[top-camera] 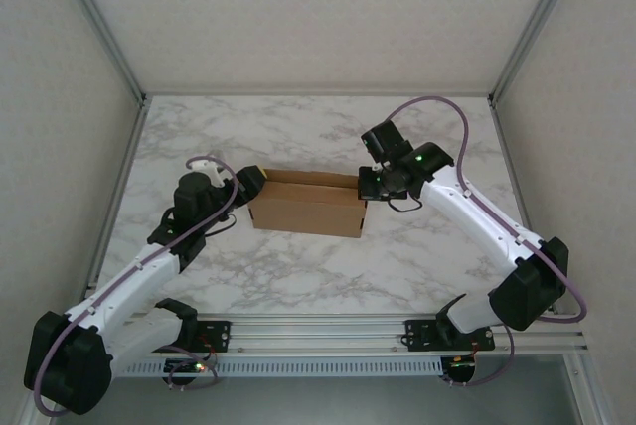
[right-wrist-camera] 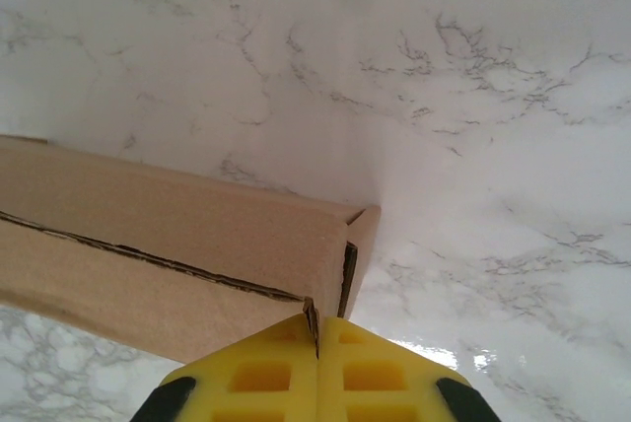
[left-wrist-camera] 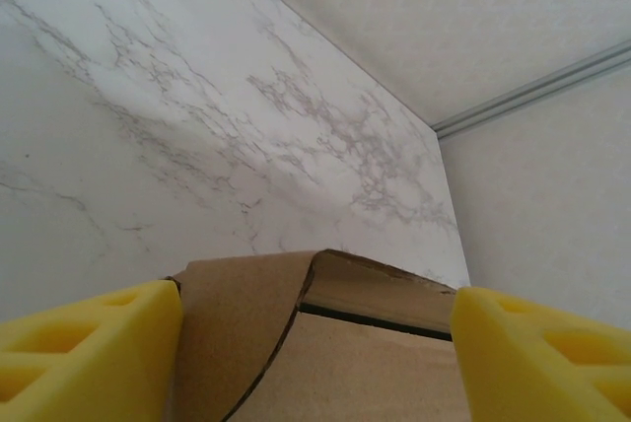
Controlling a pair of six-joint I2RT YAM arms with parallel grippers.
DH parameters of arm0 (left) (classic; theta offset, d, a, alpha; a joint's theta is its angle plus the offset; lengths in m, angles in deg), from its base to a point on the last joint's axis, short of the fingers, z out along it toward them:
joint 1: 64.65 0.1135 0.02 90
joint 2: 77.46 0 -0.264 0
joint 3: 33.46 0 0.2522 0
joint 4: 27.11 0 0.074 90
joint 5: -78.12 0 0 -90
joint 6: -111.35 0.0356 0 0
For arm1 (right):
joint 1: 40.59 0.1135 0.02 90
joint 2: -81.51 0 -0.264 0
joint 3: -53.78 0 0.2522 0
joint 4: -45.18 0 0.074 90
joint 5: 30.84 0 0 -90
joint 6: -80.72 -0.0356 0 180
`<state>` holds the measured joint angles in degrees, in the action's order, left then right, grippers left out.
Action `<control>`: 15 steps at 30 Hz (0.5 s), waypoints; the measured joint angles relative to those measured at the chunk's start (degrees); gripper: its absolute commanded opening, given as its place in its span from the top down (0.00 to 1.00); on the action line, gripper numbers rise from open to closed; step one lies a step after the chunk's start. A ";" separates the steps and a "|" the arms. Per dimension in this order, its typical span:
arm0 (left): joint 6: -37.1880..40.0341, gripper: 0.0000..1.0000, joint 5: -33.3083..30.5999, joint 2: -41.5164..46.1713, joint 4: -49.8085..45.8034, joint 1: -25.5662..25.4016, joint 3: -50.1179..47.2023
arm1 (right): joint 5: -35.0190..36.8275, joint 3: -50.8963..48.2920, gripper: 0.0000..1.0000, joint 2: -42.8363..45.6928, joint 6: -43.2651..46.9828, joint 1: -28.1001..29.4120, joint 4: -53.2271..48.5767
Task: Fold the paper box
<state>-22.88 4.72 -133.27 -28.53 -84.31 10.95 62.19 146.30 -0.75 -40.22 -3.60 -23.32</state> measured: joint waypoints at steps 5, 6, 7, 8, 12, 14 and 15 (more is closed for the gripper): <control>-1.07 0.28 -1.36 0.66 0.46 -1.40 -0.57 | 1.22 -0.04 1.00 -0.04 -1.38 0.00 0.09; -1.09 0.28 -1.53 0.90 0.46 -1.64 -0.57 | 1.57 -0.13 1.00 -0.04 -1.42 0.00 0.13; -1.11 0.28 -1.66 1.11 0.46 -1.79 -0.57 | 1.88 -0.24 1.00 -0.04 -1.44 0.00 0.20; -1.16 0.28 -1.88 1.44 0.39 -1.97 -0.57 | 2.16 -0.46 1.00 -0.04 -1.44 0.00 0.50; -1.27 0.26 -2.54 3.02 -0.17 -2.10 -0.57 | 3.50 -1.90 1.00 -0.02 -1.25 0.00 3.02; -0.85 0.23 -2.75 3.96 -1.27 -2.27 -0.39 | 4.00 -2.78 1.00 0.20 -0.94 0.00 4.50; -0.37 0.20 -2.91 4.42 -2.47 -2.36 0.02 | 4.13 -3.39 1.00 0.44 -0.50 0.00 5.42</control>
<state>-23.25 1.81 -128.85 -31.00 -86.67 10.98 66.32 142.92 -0.31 -40.73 -3.60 -17.90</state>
